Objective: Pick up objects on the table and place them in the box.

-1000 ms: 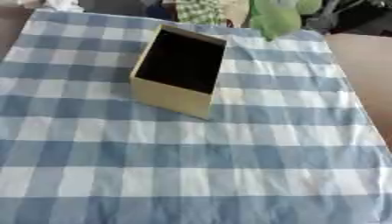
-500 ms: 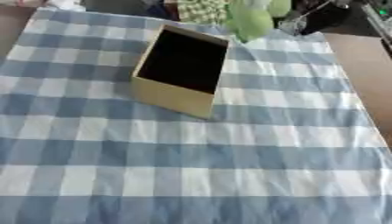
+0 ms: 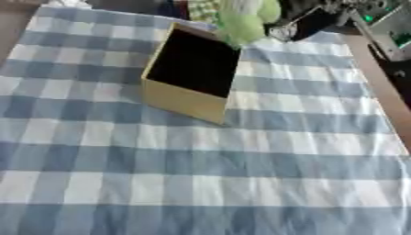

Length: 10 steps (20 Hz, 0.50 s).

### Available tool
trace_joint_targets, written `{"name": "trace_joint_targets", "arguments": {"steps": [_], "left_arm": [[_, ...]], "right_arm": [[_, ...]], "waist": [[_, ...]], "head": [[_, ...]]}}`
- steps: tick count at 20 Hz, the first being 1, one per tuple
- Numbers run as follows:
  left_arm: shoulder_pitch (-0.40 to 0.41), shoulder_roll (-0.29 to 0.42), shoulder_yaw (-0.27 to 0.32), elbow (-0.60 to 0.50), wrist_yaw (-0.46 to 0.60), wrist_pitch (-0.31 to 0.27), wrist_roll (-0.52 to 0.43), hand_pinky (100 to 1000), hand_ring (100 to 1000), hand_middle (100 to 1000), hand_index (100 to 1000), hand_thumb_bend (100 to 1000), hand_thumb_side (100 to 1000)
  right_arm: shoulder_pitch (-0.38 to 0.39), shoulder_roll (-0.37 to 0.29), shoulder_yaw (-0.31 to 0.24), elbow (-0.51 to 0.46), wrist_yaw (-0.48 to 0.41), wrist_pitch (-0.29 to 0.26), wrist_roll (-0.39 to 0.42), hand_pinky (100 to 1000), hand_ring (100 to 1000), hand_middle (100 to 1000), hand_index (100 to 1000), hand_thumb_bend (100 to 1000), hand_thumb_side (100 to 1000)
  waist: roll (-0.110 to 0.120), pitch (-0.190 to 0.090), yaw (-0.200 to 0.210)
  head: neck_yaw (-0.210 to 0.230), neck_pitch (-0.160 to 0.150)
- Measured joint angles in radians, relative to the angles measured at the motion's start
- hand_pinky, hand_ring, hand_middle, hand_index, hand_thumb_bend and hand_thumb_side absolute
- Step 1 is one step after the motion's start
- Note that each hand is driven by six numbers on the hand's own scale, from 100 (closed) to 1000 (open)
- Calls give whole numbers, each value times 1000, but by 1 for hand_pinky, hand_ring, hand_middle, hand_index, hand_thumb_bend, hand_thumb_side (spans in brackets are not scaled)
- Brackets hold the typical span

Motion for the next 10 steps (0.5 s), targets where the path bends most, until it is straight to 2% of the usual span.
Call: {"name": "trace_joint_targets", "arguments": {"steps": [6,7,10], "left_arm": [[-10,-7,-2,0,1,-1,-3,400,716,789,641,100,733],[-14,-8,-2,0,1,-1,-4,400,717,789,641,100,731],[-21,-8,-3,0,3,-1,-4,400,717,789,641,100,734]], "right_arm": [[-15,43,10,56,30,-6,-4,439,314,189,354,100,164],[-17,48,14,64,36,-8,-3,441,315,190,355,100,140],[-30,65,23,93,58,-12,-1,447,319,194,358,100,174]], "waist": [[-2,17,11],[-3,19,14],[-7,27,21]], "head": [[-4,-6],[-4,-9],[-9,-14]]}}
